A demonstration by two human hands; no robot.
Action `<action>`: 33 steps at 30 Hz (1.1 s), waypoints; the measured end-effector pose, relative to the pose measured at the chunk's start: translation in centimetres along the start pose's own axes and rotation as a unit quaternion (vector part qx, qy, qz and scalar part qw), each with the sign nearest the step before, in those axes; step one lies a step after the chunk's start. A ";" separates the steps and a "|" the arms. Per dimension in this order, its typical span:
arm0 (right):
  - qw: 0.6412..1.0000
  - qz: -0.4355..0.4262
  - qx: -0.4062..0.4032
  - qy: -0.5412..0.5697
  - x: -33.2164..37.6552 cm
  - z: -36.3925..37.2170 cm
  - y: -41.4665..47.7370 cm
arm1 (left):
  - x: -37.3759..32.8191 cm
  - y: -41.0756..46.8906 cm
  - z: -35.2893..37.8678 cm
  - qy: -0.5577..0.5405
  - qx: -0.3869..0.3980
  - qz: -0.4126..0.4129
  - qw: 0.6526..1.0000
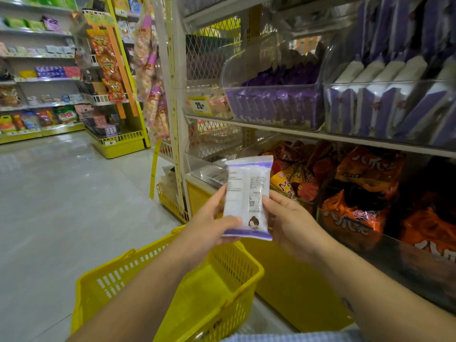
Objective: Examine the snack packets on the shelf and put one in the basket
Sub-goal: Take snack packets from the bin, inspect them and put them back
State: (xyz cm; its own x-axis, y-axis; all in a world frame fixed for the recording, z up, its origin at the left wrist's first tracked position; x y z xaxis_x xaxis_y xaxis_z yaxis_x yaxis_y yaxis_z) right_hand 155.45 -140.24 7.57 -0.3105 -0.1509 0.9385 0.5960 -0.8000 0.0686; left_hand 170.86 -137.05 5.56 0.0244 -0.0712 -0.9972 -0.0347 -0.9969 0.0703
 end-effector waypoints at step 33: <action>0.416 0.124 -0.048 -0.900 31.2 -7.2 -10.6 | -25.4 8.6 19.2 0.171 -0.012 0.292 0.941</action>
State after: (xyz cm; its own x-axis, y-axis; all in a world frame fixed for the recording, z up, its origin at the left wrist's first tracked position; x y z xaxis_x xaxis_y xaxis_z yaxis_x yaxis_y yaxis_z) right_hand 134.10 -140.61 33.73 0.8599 0.3742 -0.3473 0.3858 -0.9218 -0.0380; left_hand 150.72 -143.14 30.98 0.3279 -0.6092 -0.7221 -0.1198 -0.7850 0.6079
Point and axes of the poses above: each hand's wrist, its own y-axis towards the middle knuckle, its own z-axis out of the palm, x = y × z, the point moved 3 cm from there along y, towards the middle knuckle, and after that the axes turned 2 degrees about x, right-handed, at the moved point
